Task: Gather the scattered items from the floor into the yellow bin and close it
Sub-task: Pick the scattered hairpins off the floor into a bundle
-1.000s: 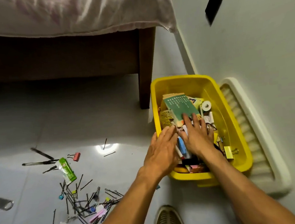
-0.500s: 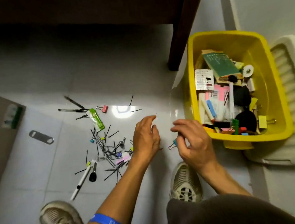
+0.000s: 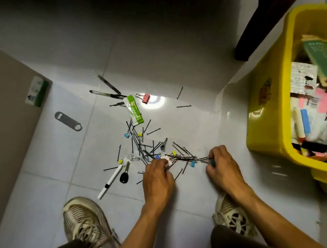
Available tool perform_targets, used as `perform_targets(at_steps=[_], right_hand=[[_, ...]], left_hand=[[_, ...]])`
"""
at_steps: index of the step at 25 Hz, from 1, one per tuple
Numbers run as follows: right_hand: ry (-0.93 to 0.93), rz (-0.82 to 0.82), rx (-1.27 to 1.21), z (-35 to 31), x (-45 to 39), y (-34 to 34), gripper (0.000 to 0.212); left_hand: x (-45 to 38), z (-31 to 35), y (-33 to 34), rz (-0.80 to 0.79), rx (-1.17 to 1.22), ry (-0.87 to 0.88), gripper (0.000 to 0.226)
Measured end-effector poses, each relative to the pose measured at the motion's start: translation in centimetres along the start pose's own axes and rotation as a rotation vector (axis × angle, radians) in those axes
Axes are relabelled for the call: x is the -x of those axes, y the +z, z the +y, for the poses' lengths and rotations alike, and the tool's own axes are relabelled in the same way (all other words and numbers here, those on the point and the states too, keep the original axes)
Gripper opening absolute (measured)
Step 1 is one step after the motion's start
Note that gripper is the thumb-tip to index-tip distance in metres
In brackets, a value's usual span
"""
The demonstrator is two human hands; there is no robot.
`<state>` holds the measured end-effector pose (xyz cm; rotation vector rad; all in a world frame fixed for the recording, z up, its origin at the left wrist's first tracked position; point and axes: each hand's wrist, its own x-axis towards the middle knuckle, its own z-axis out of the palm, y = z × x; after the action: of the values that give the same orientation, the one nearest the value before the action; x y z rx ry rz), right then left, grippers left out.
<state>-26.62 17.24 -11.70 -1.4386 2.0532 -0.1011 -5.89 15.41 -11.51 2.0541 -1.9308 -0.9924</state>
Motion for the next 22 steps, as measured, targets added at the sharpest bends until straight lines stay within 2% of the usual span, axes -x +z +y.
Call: perform_targets(at_steps=[2, 6, 8, 10, 13, 16, 18, 20, 22], right_hand=[[0.02, 0.0, -0.046, -1.0, -0.1, 0.7, 0.014], [0.15, 0.04, -0.333, -2.7, 0.1, 1.6, 0.018], [0.137, 0.017, -0.421, -3.8, -0.2, 2.0, 0.025], [0.093, -0.065, -0.419, -5.1, -0.2, 2.4, 0.027], [-0.07, -0.121, -0.246, -6.7, 0.4, 2.9, 0.017], [-0.42, -0.047, 0.029, -7.6, 0.4, 3.1, 0.026], [-0.611, -0.077, 0.213, -8.6, -0.5, 3.6, 0.03], [-0.679, -0.161, 0.393, -9.7, -1.7, 4.3, 0.023], [-0.696, -0.203, 0.515, -10.5, -2.6, 4.8, 0.014]], left_hand=[[0.1, -0.9, -0.4, 0.038, 0.024, -0.029, 0.022], [0.5, -3.5, -2.7, 0.183, 0.014, -0.184, 0.023], [0.7, -5.6, -4.3, 0.248, -0.099, -0.312, 0.037], [0.9, -7.9, -5.8, 0.199, -0.198, -0.445, 0.047], [0.8, -10.4, -6.8, 0.115, -0.177, -0.477, 0.034], [0.6, -10.8, -6.8, 0.179, -0.017, -0.426, 0.023], [0.5, -10.5, -6.6, 0.242, 0.048, -0.4, 0.018], [0.3, -10.1, -6.5, 0.227, 0.049, -0.416, 0.016], [-0.2, -9.9, -6.3, 0.156, -0.006, -0.439, 0.025]])
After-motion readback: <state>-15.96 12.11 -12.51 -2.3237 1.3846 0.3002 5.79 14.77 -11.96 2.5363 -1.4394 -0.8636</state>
